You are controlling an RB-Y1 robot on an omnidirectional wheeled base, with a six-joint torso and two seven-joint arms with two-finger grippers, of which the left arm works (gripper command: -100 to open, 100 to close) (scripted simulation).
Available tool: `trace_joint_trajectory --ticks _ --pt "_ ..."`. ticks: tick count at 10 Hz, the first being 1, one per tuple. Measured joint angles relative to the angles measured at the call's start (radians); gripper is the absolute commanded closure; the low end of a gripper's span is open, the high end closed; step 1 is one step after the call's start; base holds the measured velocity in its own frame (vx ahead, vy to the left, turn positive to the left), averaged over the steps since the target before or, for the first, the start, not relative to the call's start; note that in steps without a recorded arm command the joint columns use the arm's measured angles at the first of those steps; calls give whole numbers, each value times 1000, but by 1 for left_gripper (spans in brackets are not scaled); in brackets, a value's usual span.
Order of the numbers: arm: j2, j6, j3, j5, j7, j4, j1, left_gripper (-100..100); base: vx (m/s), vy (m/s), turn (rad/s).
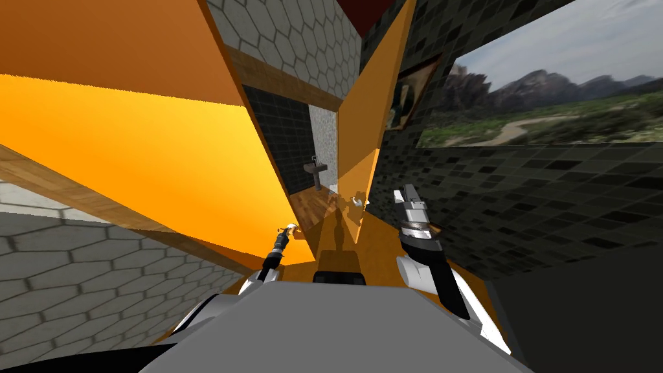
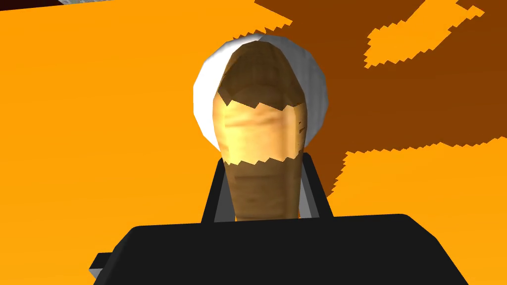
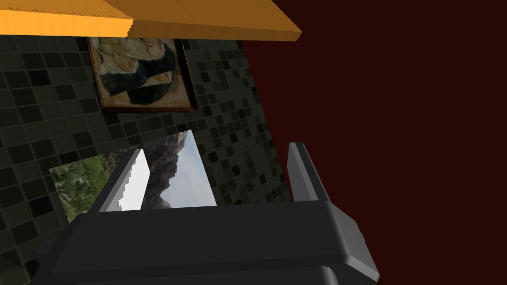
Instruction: Pull the door open
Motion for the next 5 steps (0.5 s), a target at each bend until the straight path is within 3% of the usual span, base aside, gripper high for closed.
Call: trace_joint_trajectory --ticks 3,4,5 --pt "-3 -3 -5 -5 4 9 -8 100 -167 38 -85" --pt "-1 7 -4 -17 9 -25 10 100 -237 16 -58" --pt "1 -1 -4 -28 15 -10 -1 100 -260 25 -55"
